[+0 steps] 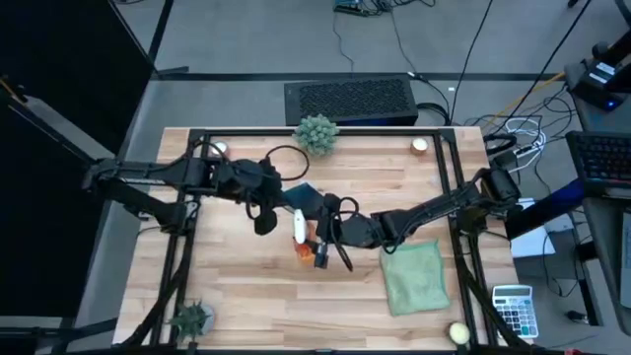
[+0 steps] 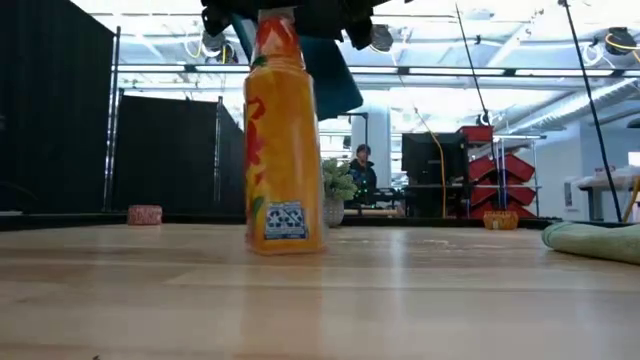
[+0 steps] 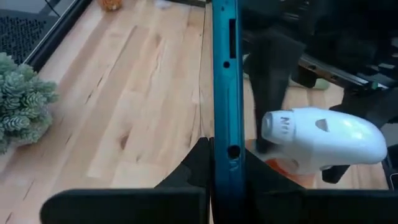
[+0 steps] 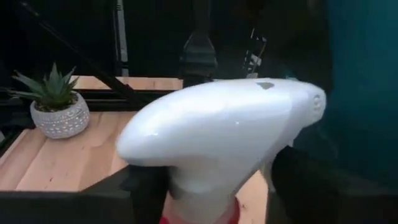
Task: Apply microfiber cloth
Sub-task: Spray the back of the cellphone with a spray bottle
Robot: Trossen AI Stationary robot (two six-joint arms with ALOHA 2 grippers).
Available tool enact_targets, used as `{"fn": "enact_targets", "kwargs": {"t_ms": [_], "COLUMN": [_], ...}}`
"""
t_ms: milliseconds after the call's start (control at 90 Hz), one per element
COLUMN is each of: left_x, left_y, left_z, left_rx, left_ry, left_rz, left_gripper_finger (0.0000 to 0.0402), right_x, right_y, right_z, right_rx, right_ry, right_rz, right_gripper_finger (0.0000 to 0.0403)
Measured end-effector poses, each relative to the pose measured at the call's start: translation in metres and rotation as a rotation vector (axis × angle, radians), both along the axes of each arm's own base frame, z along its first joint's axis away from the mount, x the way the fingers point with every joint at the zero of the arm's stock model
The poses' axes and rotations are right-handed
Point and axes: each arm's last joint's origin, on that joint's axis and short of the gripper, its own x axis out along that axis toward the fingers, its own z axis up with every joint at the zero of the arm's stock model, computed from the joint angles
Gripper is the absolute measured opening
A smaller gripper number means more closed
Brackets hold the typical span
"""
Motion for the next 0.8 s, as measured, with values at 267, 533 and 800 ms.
{"fn": "enact_targets", "kwargs": {"t_ms": [267, 533, 800], "left_x": [-0.005, -0.017, -0.02], "left_y": [0.001, 0.003, 0.003], "left_z": [0.0, 0.006, 0.004], "left_rx": [0.01, 0.026, 0.026], "left_ry": [0.02, 0.028, 0.054], "left_rz": [0.035, 0.061, 0.061], "left_gripper_finger": [0.0006, 0.0006, 0.0006], "right_x": [-0.01, -0.038, -0.047], "right_y": [0.0, -0.009, -0.012], "right_z": [0.014, 0.033, 0.024], "right_rx": [-0.019, -0.034, 0.023], "right_ry": [0.013, 0.135, 0.287], "right_rz": [0.022, 0.014, 0.042], "right_gripper_finger": [0.0318, 0.0321, 0.0322]}}
